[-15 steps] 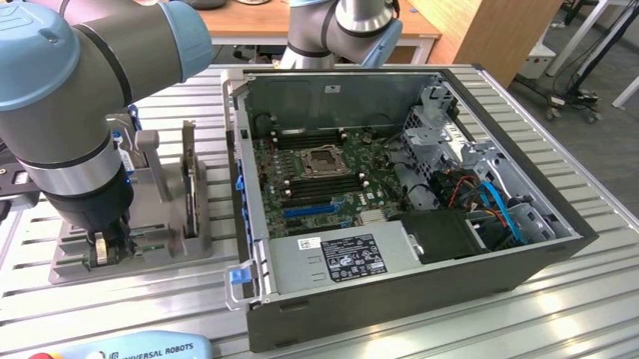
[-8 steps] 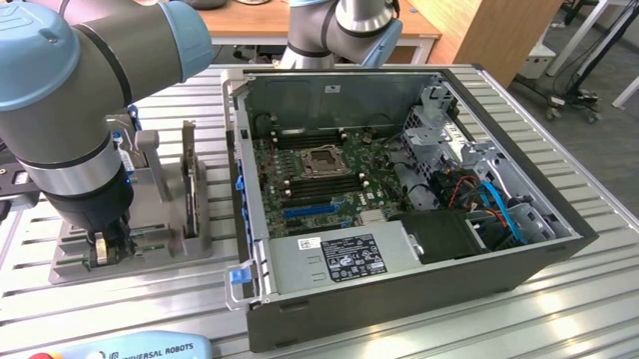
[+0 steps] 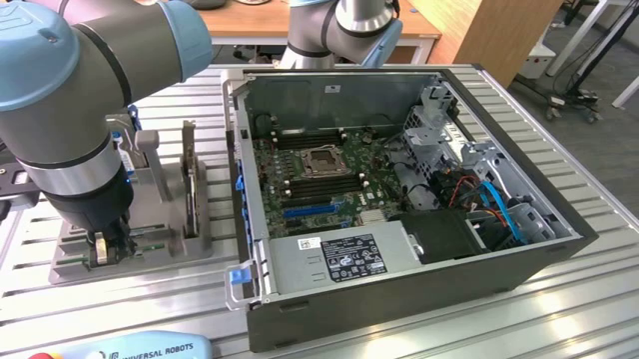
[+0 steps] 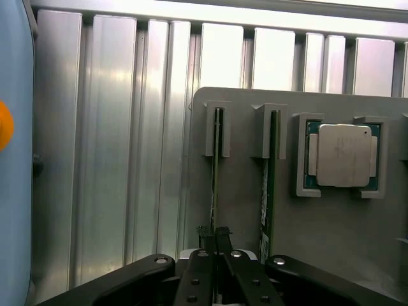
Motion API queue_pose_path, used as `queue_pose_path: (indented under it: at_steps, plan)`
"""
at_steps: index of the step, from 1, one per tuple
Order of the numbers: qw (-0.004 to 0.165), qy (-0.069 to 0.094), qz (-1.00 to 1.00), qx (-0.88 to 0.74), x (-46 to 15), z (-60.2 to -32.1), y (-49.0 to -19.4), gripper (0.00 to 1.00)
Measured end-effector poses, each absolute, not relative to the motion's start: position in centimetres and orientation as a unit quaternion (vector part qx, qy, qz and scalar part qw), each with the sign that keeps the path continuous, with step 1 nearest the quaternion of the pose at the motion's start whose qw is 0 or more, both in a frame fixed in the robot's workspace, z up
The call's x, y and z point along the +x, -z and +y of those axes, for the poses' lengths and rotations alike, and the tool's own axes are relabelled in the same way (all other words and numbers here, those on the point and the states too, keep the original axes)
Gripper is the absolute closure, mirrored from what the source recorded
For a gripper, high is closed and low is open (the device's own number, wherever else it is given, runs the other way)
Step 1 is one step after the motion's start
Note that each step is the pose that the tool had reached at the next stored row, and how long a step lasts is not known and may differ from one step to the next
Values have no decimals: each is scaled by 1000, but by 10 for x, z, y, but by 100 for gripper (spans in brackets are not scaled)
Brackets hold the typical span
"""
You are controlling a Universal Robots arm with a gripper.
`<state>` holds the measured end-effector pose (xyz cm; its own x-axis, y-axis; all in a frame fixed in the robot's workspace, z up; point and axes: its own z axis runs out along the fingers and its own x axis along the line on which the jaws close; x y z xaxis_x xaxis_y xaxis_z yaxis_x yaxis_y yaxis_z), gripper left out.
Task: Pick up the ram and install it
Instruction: 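Pick up the ram and move it above insertion slot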
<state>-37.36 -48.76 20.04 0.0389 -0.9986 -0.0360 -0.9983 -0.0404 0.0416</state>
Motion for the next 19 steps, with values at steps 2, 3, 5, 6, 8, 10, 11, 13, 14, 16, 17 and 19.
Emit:
queue_pose_path:
  at_steps: [2, 3, 5, 6, 8, 10, 11, 13, 14, 16, 17, 19]
  plan:
    - [1, 29, -693, 721, -374, -488, -201, 88]
    - [1, 29, -693, 721, -374, -488, -200, 88]
    - [1, 29, -693, 721, -374, -488, -200, 88]
    - [1, 29, -693, 721, -374, -488, -200, 88]
    - [1, 29, -693, 721, -374, -488, -200, 88]
    - [1, 29, -693, 721, -374, -488, -201, 88]
    - [1, 29, -693, 721, -374, -488, -202, 88]
    - [1, 29, -693, 721, -374, -488, -203, 88]
    - [1, 29, -693, 721, -374, -488, -204, 88]
    - [1, 29, -693, 721, -374, -488, -206, 88]
    - [1, 28, -693, 721, -374, -488, -207, 88]
    - [1, 28, -693, 721, -374, -488, -209, 88]
